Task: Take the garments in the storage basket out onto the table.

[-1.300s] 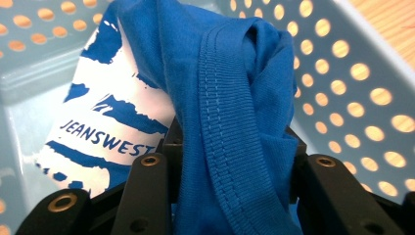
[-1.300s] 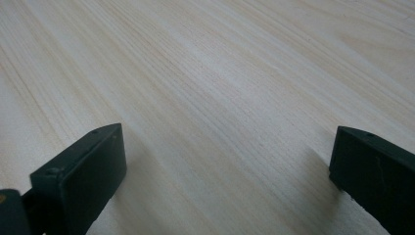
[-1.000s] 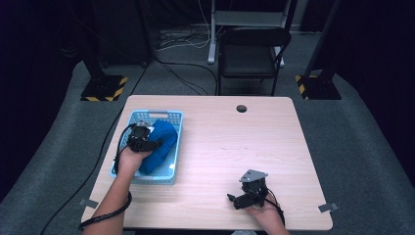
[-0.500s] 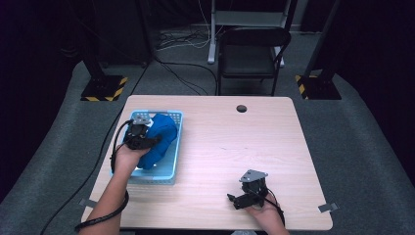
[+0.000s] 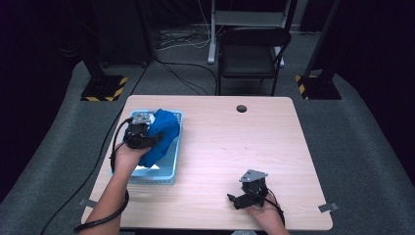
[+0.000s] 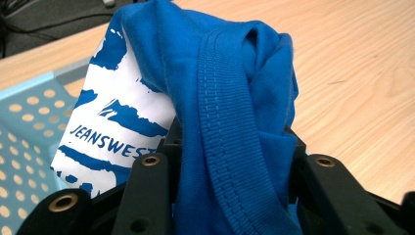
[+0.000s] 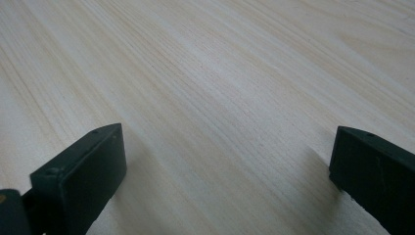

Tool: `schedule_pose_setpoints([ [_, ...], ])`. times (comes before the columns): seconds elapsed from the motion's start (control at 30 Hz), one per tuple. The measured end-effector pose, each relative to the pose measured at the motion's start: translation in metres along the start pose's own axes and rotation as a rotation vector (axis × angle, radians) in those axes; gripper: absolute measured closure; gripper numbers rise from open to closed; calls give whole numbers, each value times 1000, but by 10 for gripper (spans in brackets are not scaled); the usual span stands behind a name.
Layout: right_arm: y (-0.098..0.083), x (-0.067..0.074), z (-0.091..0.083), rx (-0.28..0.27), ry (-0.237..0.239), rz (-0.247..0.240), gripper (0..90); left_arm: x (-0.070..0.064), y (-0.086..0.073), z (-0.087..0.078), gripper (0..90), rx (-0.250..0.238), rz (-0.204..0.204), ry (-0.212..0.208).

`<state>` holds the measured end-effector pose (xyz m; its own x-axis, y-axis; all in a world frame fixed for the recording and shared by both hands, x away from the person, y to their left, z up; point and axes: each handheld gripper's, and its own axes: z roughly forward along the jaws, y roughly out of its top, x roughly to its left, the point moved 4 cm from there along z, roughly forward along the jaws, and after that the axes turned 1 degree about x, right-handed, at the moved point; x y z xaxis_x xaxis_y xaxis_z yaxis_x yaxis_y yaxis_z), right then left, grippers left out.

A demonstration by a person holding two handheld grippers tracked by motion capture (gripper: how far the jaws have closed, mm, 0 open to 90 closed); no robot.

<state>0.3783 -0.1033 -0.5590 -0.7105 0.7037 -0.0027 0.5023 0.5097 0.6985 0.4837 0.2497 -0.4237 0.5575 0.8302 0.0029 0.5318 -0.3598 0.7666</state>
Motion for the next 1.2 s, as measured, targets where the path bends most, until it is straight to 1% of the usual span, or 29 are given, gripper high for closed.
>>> schedule_pose_setpoints([
  [0.1,0,0,0,0,0,0,0,-5,4,-3,614,-18,14,-9],
  [0.23,0,0,0,0,0,0,0,-16,9,-5,614,-31,47,-17],
  [0.53,0,0,0,0,0,0,0,-37,19,-6,616,-58,94,-42],
  [0.8,0,0,0,0,0,0,0,-50,29,-7,618,-80,118,-66],
  [0.87,0,0,0,0,0,0,0,-53,30,-6,619,-86,117,-69],
  [1.2,0,0,0,0,0,0,0,-66,35,0,620,-92,132,-91],
])
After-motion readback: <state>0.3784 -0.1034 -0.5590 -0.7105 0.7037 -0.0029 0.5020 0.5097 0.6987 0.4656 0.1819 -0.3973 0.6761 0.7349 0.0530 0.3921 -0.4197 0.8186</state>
